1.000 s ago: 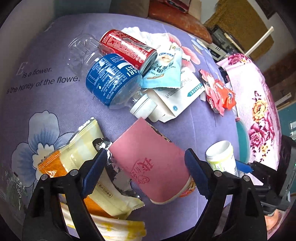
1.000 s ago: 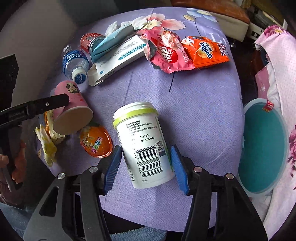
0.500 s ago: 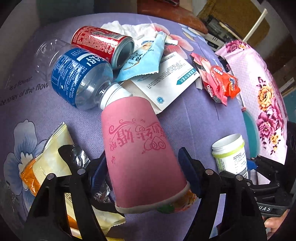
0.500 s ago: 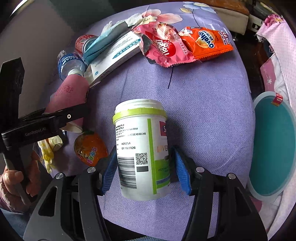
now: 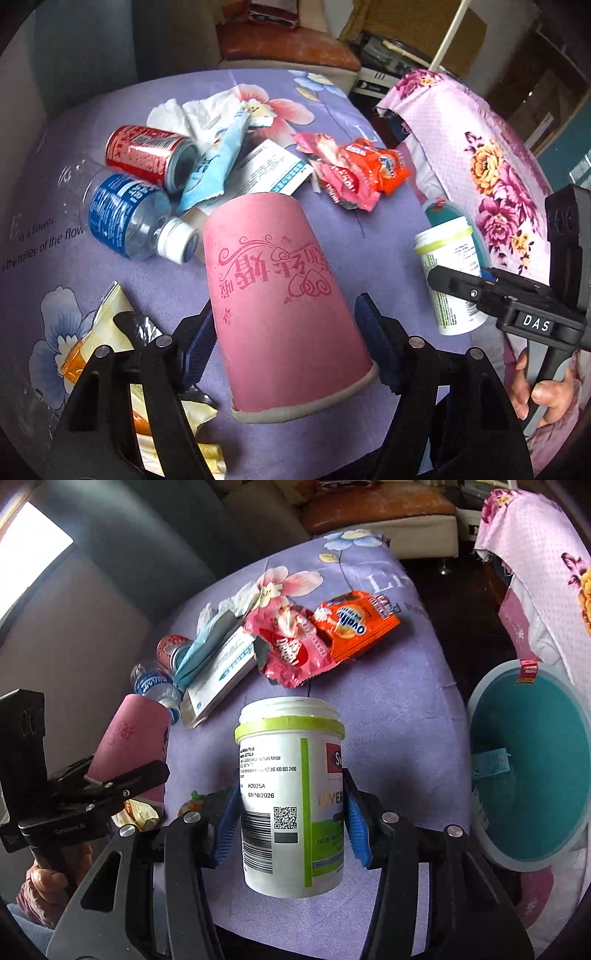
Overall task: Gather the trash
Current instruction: 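Carry the cup and bottle to the wastebasket and open both tools to drop them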
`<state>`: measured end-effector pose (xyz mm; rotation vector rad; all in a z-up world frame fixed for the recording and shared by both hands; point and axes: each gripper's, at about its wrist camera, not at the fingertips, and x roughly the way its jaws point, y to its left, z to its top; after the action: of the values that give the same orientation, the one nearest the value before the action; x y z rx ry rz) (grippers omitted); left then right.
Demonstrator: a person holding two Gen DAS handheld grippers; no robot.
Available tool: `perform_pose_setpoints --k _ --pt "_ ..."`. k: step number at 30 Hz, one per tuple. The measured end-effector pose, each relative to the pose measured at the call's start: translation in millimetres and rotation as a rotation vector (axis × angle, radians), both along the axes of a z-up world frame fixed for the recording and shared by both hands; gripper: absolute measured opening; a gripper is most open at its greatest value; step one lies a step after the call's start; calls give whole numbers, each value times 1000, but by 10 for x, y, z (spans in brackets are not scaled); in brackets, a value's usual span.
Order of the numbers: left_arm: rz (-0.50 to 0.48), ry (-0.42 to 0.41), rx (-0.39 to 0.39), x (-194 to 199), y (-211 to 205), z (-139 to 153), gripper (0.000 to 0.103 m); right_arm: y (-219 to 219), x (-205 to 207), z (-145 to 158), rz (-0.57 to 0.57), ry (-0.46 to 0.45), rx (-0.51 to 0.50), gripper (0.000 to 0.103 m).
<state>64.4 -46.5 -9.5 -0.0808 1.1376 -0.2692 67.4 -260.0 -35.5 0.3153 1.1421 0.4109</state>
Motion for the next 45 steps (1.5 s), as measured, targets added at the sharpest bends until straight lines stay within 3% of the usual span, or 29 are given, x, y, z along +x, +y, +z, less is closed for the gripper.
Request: perform_pose_setpoints --k 9,16,22,28,35,38,45 --pt "-250 -19 9 175 -1249 58 73 -1131 -257 324 -283 -96 11 48" --pt "-412 22 18 217 -2232 -196 73 -1897 -511 209 -448 -75 -8 48" --pt "-487 52 44 203 -2751 -414 73 -2238 -612 13 -524 -43 -7 48" --pt "-522 82 73 240 -2964 -610 77 -2419 -622 -174 -565 -11 0 48" --pt "-511 118 73 291 -2935 -737 79 -2412 -559 -348 -556 30 3 48" --pt "-495 114 72 306 -2866 -717 88 -2375 -529 -381 -548 40 4 48" --pt "-431 94 22 331 -2550 -578 90 -2252 -448 -452 -526 68 -8 48"
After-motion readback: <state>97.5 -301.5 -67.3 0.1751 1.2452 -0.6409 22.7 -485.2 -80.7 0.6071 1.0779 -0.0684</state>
